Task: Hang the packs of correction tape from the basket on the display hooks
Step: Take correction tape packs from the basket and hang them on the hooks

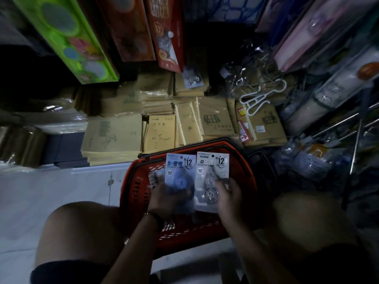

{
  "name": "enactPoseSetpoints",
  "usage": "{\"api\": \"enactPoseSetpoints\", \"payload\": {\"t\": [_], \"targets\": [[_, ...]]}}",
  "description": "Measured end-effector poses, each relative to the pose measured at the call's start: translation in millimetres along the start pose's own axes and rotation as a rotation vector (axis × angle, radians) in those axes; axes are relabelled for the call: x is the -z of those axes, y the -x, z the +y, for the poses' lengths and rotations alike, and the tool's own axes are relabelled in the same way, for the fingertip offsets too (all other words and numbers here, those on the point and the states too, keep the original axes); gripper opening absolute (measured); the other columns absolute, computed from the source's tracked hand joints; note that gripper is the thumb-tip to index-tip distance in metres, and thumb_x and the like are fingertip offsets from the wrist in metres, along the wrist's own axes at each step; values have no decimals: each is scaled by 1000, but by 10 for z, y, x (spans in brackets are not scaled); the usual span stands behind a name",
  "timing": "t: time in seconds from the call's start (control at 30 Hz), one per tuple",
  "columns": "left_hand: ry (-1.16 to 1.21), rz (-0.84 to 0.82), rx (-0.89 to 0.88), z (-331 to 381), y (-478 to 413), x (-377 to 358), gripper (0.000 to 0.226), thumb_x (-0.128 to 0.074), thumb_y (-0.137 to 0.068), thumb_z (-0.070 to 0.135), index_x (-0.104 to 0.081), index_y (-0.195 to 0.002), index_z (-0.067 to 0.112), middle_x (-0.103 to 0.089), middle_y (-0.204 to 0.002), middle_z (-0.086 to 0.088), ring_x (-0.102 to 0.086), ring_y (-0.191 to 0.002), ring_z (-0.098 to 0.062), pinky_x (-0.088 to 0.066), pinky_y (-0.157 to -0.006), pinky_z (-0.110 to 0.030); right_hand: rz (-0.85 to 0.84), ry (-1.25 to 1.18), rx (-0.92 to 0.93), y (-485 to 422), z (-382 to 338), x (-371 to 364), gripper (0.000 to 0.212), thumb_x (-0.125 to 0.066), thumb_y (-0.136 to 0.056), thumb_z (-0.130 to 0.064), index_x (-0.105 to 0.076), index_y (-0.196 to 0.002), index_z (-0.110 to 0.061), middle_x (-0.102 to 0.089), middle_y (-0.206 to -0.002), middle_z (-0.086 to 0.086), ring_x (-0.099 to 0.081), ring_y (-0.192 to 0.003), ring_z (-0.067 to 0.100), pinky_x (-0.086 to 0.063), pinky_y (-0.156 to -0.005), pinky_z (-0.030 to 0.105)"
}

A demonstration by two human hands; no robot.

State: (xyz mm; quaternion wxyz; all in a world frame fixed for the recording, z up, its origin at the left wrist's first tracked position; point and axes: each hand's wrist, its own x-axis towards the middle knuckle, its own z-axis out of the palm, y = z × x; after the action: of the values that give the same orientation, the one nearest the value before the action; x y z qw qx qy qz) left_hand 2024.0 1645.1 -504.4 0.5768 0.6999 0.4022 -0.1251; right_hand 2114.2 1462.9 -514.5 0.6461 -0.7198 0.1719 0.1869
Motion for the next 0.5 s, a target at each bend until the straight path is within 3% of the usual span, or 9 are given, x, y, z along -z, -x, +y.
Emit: {"api": "enactPoseSetpoints", "payload": {"t": [0.07,0.17,0.27,0.4,0.5], "targets": [[145,46,-45,156,258,109,52,-96,-65,38,-73,-108,19,-82,-102,-2,-79,-95,-23,-65,-86,-50,-47,0,107,112,-231,17,7,-72,-94,-9,-70,-101,-9,-77,-91,3,-74,-74,7,-53,-56,17],[222,17,-135,457,614,306,38,-89,-80,23,-72,-114,17,-81,-107,-4,-79,-99,-23,-63,-87,-43,-137,22,244,287,-600,72,17,-73,-90,-16,-73,-106,-20,-79,-96,-2,-76,-81,11,-55,-62,21],[249,11,-253,757,869,446,24,-83,-86,10,-74,-109,8,-82,-100,-7,-80,-91,-23,-63,-76,-36,-196,47,356,418,-930,172,35,-69,-81,-21,-72,-116,-24,-79,-103,-3,-76,-91,15,-60,-73,34],[372,26,-359,1126,1159,519,25,-81,-86,-1,-73,-110,5,-82,-100,-13,-80,-90,-29,-62,-69,-34,-259,15,471,608,-1349,320,66,-75,-88,-18,-55,-148,-35,-66,-143,-2,-66,-127,18,-57,-102,46],[449,31,-442,1443,1372,532,35,-80,-85,-4,-70,-117,4,-81,-107,-16,-79,-93,-31,-63,-71,-35,-276,-23,571,725,-1697,422,69,-75,-93,-17,-49,-153,-40,-69,-138,1,-71,-118,30,-59,-95,57]]}}
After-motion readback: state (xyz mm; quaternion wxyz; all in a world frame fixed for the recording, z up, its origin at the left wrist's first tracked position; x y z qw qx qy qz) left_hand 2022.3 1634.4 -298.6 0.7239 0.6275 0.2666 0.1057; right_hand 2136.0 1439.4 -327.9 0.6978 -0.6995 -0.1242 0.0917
